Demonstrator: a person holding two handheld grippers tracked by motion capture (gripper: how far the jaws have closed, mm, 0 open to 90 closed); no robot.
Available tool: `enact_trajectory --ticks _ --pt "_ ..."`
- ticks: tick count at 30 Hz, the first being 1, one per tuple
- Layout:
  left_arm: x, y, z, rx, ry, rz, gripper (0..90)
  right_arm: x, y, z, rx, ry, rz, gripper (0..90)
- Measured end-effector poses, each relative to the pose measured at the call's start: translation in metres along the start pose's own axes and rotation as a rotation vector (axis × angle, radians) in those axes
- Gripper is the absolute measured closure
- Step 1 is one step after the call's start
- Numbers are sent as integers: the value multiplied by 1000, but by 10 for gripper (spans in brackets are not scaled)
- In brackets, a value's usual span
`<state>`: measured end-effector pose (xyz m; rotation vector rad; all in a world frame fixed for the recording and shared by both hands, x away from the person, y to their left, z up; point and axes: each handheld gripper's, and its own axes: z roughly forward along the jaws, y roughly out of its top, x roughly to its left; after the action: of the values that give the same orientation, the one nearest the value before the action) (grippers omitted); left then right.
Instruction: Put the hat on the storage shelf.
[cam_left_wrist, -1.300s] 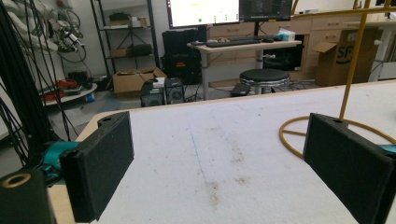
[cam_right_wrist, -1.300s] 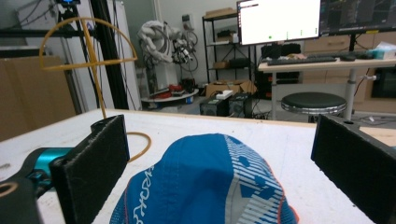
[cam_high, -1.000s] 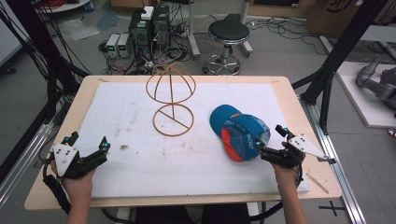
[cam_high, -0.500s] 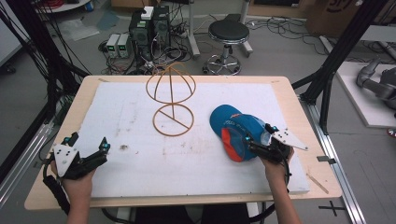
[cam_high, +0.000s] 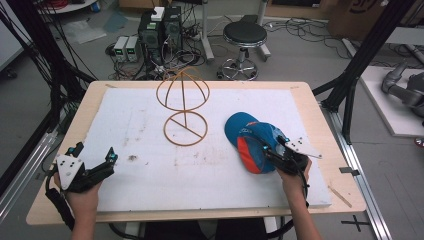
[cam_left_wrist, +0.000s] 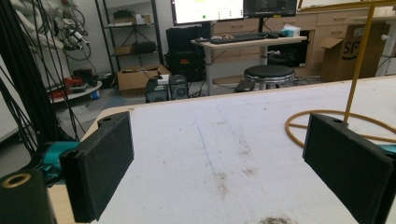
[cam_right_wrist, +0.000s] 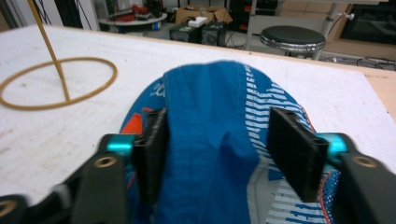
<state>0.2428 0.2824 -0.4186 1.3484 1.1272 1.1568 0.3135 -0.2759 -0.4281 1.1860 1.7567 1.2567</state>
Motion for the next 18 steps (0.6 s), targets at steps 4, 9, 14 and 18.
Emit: enact_trajectory --ticks 4,9,14,18 --pt "0 0 0 -2 1 -3 91 -2 -2 1 43 5 -13 687" --pt "1 0 0 1 4 -2 91 -4 -3 0 50 13 -2 845" --pt "1 0 0 2 5 0 91 -5 -3 -2 39 38 17 893" --pt "1 0 0 2 5 0 91 -6 -2 -3 11 39 17 895"
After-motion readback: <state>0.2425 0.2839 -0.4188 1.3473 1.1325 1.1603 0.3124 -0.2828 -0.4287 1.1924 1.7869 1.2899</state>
